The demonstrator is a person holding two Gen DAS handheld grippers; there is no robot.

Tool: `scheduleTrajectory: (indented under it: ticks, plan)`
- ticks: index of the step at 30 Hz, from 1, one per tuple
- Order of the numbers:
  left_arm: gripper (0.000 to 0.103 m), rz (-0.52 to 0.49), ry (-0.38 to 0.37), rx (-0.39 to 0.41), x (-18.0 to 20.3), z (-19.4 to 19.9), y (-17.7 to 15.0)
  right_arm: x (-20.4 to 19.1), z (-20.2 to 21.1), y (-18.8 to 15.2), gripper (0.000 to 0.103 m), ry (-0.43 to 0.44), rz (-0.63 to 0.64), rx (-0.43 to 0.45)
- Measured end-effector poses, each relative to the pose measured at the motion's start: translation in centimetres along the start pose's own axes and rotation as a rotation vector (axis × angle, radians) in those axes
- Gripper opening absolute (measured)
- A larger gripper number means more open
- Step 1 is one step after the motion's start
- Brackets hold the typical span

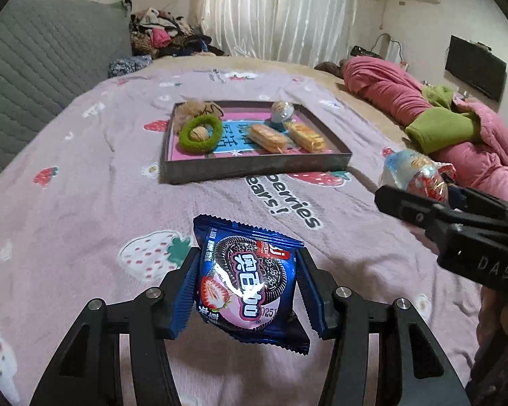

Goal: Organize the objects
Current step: 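Lift and carry the Oreo pack and egg candy over the tray with both tools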

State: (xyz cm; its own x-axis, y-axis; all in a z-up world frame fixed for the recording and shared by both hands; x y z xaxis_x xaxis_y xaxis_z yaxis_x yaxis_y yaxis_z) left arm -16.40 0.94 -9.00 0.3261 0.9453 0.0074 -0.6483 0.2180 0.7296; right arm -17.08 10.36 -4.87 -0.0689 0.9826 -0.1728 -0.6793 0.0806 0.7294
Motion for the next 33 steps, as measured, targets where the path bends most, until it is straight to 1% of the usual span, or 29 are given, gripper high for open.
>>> scheduleTrajectory:
  ticks: [3, 9, 13, 17, 25, 33]
  plan:
    - [0.056, -0.005, 0.045, 0.024, 0.1, 2.4, 0.0, -0.4, 2.4, -0.1, 0.06, 0.003, 0.005, 0.034]
    - [0.056, 0.011, 0.083, 0.084, 0.3, 6.8, 0.6, -0.6, 6.8, -0.2, 0.06, 0.0, -0.001, 0.086]
    - [0.056, 0.035, 0.088, 0.11, 0.2, 9.2, 1.0, -0.7, 9.2, 0.4, 0.06, 0.006, -0.021, 0.118]
    - [0.056, 0.032, 0.104, 0.137, 0.2, 11.4, 1.3, -1.3, 11.3, 0.9, 0.06, 0.011, -0.019, 0.149]
    - [0.057, 0.033, 0.129, 0.17, 0.1, 14.7, 1.3, -2.3, 13.6, 0.5, 0.06, 0.029, -0.01, 0.171]
    - [0.057, 0.023, 0.138, 0.183, 0.7, 16.4, 1.1, -2.8, 14.7, 0.1, 0.06, 0.041, -0.006, 0.18]
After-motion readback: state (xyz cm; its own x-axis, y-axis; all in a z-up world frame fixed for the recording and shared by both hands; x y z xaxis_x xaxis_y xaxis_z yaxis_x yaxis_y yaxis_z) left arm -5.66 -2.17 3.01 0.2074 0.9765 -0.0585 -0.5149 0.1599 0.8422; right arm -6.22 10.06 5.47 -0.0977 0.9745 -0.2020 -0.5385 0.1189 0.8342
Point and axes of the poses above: each gripper's, at about its wrist camera, not at the fingertips, and z roughly against the way its jaws point, x to its right, y to its top, the point moved 8 cm from there along -z, roughly the way its jaws point, and after that the axes turned 8 degrees about -z, right-handed, at the moved point
